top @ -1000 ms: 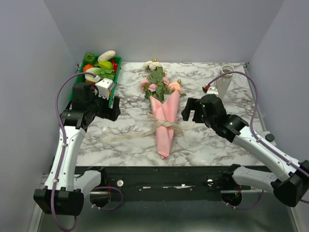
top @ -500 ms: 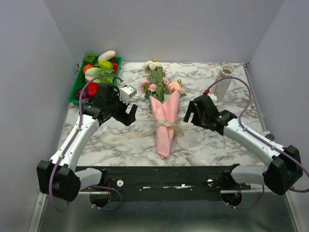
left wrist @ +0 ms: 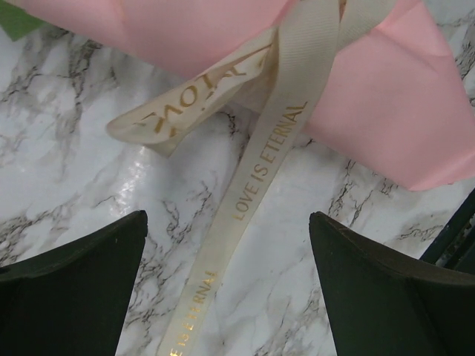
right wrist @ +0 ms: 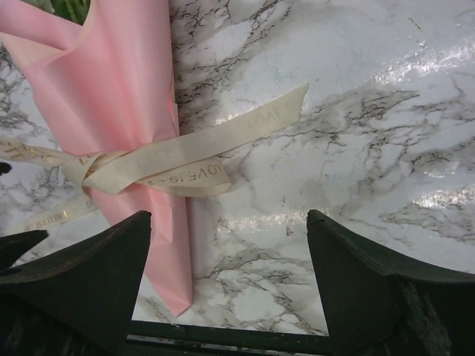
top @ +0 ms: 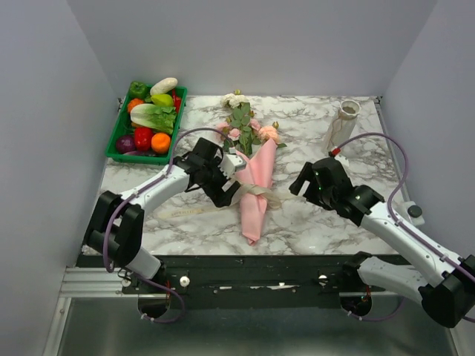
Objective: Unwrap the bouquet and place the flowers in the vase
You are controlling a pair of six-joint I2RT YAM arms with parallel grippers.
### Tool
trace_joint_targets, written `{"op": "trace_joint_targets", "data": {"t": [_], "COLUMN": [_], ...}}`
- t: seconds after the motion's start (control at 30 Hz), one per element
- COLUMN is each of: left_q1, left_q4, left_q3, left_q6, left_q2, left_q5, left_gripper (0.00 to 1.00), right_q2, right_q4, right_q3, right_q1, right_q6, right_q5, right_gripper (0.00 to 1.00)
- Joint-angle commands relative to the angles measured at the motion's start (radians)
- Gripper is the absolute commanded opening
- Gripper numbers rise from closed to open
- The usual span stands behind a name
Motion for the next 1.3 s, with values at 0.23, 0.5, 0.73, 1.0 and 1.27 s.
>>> {"op": "trace_joint_targets", "data": {"t": [0.23,0.5,0.73,1.0,1.27], "left_q1": [-0.100,-0.123,-0.146,-0.146,-0.108], "left_q4": [0.199,0.250,0.267,0.218,0.052], "left_q3": [-0.063,-0.096,-0.109,-0.108,-0.005], "left_q6": [0.049,0.072,0.060,0.049,0.044], "left_q2": [0.135,0.176,0.165,0.084,-0.065], "left_q5": [-0.140,-0.200,-0.229,-0.261,-0.202], "left_gripper": [0.98,0.80,0.53,0.11,0.07], "right_q2": [-0.089,-0.081,-0.006,0.141,0.385], "right_q4": [-0.113,-0.116,-0.103,0.002,0.125], "right_q3": [-0.021,-0.010,-0.012,0.005,0.057], "right_q1": [-0.002,-0.004,-0.028,-0.033,-0.032], "right_q6": [0.059,0.052,0.033,0.079,0.142], "right_q5": [0.066,0.077,0.078,0.097,0.005], "right_gripper": [0.91,0.91,0.89,0.83,0.79]}}
